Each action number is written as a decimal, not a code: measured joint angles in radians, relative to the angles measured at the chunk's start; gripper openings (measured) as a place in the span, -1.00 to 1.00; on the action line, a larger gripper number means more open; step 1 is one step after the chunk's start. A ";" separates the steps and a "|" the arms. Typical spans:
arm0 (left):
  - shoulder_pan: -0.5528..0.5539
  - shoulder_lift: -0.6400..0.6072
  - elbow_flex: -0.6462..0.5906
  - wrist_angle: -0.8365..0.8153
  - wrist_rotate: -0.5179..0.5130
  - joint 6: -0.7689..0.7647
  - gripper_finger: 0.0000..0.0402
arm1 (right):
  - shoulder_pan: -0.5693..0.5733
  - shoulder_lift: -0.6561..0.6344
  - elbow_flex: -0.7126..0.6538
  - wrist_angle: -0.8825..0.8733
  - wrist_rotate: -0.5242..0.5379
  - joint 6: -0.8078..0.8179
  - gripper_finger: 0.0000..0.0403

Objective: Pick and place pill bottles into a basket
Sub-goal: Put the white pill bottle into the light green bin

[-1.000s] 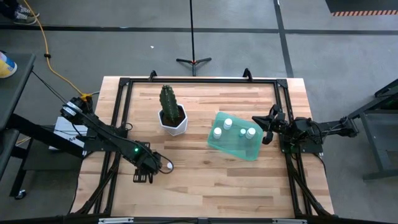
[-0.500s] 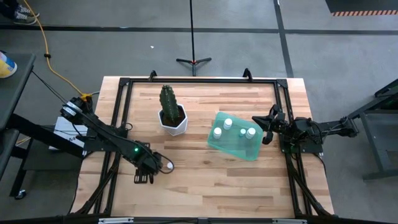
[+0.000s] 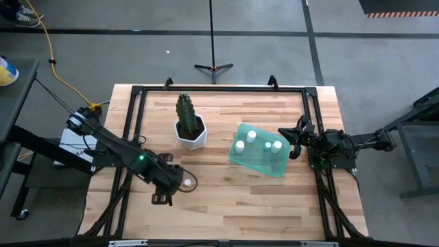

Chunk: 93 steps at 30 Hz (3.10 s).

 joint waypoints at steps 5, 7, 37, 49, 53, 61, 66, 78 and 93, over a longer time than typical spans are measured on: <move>0.047 0.006 0.109 0.031 -0.141 0.016 0.09 | 0.000 0.000 0.000 0.000 0.000 0.001 -1.00; 0.079 0.008 0.135 0.055 -0.164 0.035 0.09 | 0.000 0.000 0.000 0.000 0.000 0.001 -1.00; 0.455 0.499 0.559 0.266 -0.063 0.672 0.11 | 0.000 0.028 0.000 -0.003 0.008 0.018 -0.99; 0.465 0.566 0.569 0.411 -0.025 0.724 0.11 | 0.000 0.031 0.000 -0.002 0.012 0.019 -0.99; 0.472 0.566 0.569 0.449 -0.028 0.739 0.08 | 0.000 0.031 0.000 -0.002 0.012 0.018 -0.99; 0.500 0.587 0.568 0.401 -0.042 0.741 0.11 | 0.000 0.031 0.000 -0.002 0.012 0.019 -0.99; 0.512 0.615 0.566 0.369 -0.044 0.741 0.09 | 0.000 0.031 0.000 -0.002 0.012 0.019 -0.99; 0.511 0.643 0.569 0.310 -0.033 0.789 0.09 | 0.000 0.032 0.000 -0.002 0.012 0.018 -1.00; 0.511 0.677 0.568 0.247 0.008 0.903 0.08 | 0.000 0.032 0.000 -0.002 0.012 0.017 -0.99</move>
